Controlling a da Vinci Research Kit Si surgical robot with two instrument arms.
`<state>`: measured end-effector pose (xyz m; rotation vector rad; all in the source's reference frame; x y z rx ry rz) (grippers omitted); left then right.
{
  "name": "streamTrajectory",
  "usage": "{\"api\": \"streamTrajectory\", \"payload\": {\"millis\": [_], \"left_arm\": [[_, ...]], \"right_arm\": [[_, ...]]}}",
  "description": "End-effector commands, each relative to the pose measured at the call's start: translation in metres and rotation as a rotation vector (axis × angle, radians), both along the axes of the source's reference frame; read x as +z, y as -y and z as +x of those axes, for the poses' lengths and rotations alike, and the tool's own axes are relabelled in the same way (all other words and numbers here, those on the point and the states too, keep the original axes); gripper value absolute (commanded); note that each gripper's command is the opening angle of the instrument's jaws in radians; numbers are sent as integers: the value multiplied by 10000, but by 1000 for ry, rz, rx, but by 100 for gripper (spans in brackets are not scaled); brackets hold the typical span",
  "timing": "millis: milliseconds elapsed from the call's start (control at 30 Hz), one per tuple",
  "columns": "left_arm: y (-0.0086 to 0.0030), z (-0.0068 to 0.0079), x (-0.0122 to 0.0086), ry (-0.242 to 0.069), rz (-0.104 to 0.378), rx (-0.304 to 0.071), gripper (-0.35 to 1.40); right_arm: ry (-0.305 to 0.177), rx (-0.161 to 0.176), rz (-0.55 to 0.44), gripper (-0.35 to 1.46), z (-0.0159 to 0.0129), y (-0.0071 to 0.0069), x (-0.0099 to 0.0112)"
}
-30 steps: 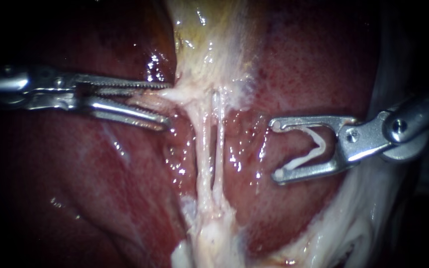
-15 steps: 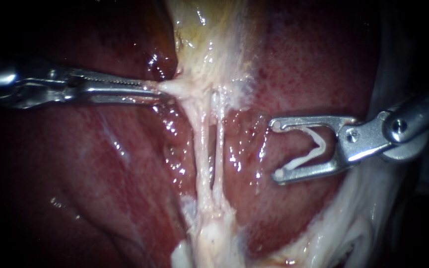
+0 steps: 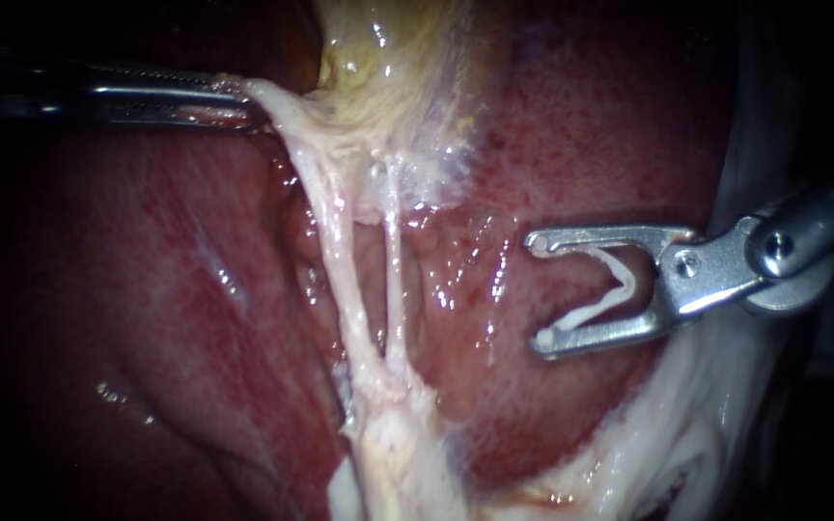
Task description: Grabbing gallbladder
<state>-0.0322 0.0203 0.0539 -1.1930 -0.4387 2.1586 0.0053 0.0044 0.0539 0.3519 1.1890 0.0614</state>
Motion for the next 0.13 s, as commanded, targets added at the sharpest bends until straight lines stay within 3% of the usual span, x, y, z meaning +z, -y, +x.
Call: {"api": "streamTrajectory", "payload": {"millis": [33, 133], "left_arm": [[0, -1, 1, 1, -2, 0, -35], [0, -1, 1, -1, -3, -2, -35]], "right_arm": [[0, 0, 0, 50, 1, 0, 0], [0, 0, 0, 50, 1, 0, 0]]}}
